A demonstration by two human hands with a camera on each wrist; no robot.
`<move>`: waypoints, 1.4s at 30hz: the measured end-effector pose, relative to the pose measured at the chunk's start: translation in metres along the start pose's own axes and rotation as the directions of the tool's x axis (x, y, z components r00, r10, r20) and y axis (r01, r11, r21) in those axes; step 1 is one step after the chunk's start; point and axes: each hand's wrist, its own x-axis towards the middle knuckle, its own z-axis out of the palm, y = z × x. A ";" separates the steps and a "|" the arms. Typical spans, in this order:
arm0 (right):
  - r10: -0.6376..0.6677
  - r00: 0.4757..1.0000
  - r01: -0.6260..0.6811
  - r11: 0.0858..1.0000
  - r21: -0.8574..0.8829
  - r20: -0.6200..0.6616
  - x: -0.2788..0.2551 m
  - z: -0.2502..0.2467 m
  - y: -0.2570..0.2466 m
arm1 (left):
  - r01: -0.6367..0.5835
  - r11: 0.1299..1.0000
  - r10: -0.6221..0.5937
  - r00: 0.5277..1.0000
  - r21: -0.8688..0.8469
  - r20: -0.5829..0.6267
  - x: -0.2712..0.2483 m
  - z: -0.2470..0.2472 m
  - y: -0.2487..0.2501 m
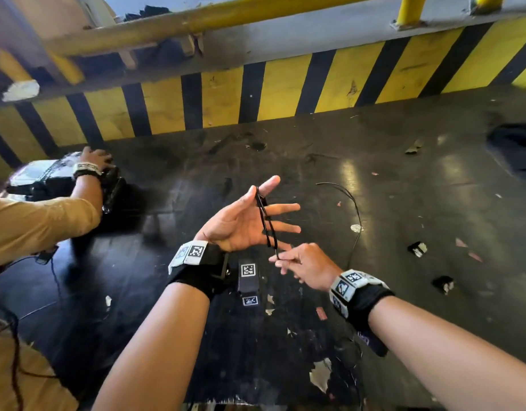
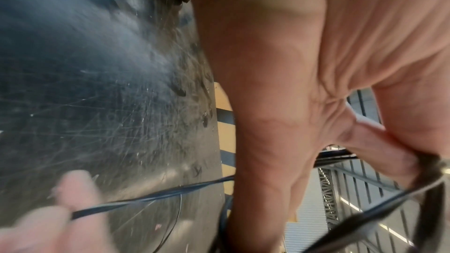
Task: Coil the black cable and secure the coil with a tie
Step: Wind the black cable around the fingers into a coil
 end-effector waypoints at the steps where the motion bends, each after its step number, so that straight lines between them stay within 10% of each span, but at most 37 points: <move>1: -0.002 0.999 0.002 1.000 -0.002 0.038 -0.003 0.004 -0.001 | 0.001 1.000 0.000 1.000 0.011 -0.031 0.002 -0.002 0.002; 9: 0.041 0.969 0.005 0.983 -0.183 0.245 -0.012 0.002 -0.014 | 0.065 0.990 -0.033 0.969 0.125 -0.243 0.008 -0.030 0.000; 28: 0.094 0.964 0.027 0.897 -0.441 0.250 -0.017 -0.021 -0.053 | 0.180 0.960 -0.053 0.871 0.216 -0.489 -0.003 -0.048 -0.040; 42: -0.028 0.999 0.004 0.766 -0.643 -0.028 0.019 -0.087 -0.074 | 0.435 0.881 -0.362 0.873 0.187 -0.328 -0.013 -0.035 -0.066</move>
